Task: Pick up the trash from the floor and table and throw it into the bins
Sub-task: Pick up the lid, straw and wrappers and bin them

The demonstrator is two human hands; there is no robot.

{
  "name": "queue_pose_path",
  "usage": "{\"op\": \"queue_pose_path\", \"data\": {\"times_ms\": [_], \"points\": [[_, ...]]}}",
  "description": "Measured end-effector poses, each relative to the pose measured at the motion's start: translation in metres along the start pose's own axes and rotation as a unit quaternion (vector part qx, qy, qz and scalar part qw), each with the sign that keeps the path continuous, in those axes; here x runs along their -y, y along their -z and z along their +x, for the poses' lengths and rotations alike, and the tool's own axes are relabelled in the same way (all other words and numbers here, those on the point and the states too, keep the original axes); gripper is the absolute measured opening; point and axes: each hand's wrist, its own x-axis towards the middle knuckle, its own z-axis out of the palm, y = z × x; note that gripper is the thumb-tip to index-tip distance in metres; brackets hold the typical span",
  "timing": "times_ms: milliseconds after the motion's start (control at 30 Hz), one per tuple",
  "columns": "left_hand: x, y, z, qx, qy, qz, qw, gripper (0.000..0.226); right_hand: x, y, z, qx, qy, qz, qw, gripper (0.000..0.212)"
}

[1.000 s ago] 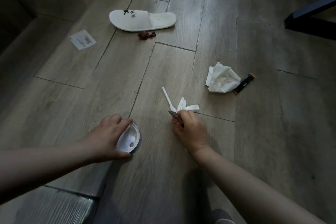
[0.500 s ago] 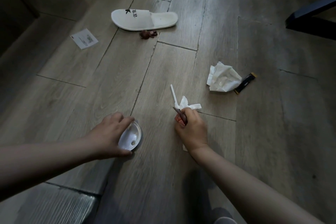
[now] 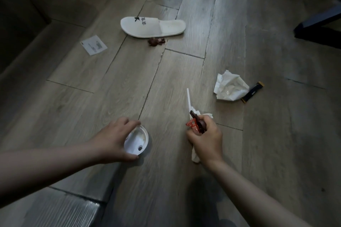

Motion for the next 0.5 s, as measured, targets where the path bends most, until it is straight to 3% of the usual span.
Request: {"op": "queue_pose_path", "data": {"times_ms": [133, 300, 500], "points": [[-0.003, 0.027, 0.008, -0.058, 0.008, -0.049, 0.997, 0.097, 0.036, 0.012, 0.011, 0.016, -0.004, 0.002, 1.000, 0.032], [-0.001, 0.060, 0.024, -0.128, 0.075, -0.152, 0.977, 0.091, 0.087, 0.019, 0.043, 0.018, -0.013, 0.038, 0.999, 0.028], [-0.006, 0.104, 0.026, -0.129, 0.150, -0.228, 0.953, 0.095, 0.154, 0.026, 0.072, 0.024, -0.041, 0.036, 0.998, 0.022]]}}
